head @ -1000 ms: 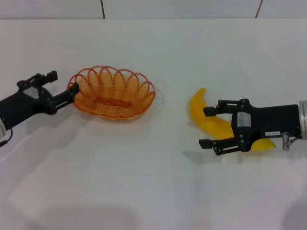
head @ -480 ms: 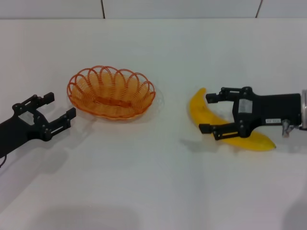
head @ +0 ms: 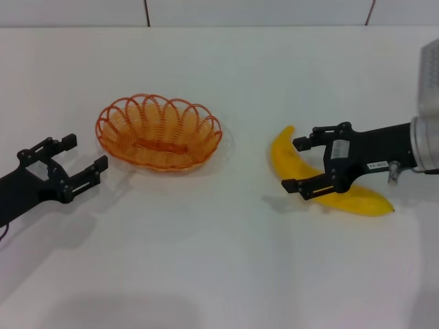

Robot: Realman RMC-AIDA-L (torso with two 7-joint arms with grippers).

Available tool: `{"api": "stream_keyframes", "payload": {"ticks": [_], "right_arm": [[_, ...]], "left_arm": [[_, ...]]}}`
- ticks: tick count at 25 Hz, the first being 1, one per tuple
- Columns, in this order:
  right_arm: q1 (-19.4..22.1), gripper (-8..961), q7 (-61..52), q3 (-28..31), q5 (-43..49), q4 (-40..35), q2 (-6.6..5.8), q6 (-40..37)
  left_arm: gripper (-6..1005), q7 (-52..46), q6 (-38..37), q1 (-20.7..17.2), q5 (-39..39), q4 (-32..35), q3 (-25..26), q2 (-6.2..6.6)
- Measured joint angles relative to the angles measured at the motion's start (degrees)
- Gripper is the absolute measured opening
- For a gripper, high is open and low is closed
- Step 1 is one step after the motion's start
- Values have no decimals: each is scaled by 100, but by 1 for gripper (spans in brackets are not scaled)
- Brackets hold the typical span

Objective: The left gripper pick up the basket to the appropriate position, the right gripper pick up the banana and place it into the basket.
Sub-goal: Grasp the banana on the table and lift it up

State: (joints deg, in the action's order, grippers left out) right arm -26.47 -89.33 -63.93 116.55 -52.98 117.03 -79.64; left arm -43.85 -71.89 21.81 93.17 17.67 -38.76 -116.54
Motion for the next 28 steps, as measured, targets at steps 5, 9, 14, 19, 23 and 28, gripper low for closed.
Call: {"api": "stream_keyframes", "payload": {"ticks": [5, 9, 14, 19, 23, 28], "right_arm": [[56, 887, -802, -675, 377, -611, 3, 248], [44, 887, -1127, -889, 644, -800, 4, 380], [-71, 886, -1501, -942, 1156, -825, 4, 531], [-168, 885, -1757, -985, 1453, -834, 2, 613], [-230, 885, -1895, -1176, 1554, -841, -3, 617], [-283, 884, -1971, -1389, 1567, -869, -5, 581]], "left_arm": [[756, 1, 17, -1, 0, 0, 0, 0], [756, 2, 29, 1, 0, 0, 0, 0], [756, 4, 43, 17, -1, 0, 0, 0], [756, 7, 48, 33, -1, 0, 0, 0], [756, 8, 56, 40, -1, 0, 0, 0], [756, 9, 97, 51, -1, 0, -7, 0]]}}
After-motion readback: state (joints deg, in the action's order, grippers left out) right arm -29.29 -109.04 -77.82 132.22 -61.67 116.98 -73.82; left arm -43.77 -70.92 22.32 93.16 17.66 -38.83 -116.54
